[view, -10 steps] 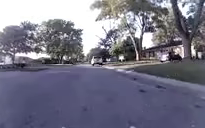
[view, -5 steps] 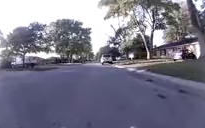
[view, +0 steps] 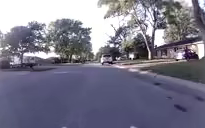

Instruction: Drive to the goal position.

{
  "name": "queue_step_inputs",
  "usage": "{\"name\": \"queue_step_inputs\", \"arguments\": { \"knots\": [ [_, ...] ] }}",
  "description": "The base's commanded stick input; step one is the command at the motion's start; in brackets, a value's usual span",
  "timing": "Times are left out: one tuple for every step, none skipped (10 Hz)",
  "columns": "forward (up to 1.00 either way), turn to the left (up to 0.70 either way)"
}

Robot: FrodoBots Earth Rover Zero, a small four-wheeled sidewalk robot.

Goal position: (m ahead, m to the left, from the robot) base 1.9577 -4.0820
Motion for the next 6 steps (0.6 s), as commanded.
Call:
{"name": "queue_step_inputs", "arguments": {
  "knots": [
    [1.00, 0.11],
    [1.00, 0.13],
    [1.00, 0.16],
    [1.00, 0.19],
    [1.00, 0.21],
    [1.00, 0.24]
  ]
}}
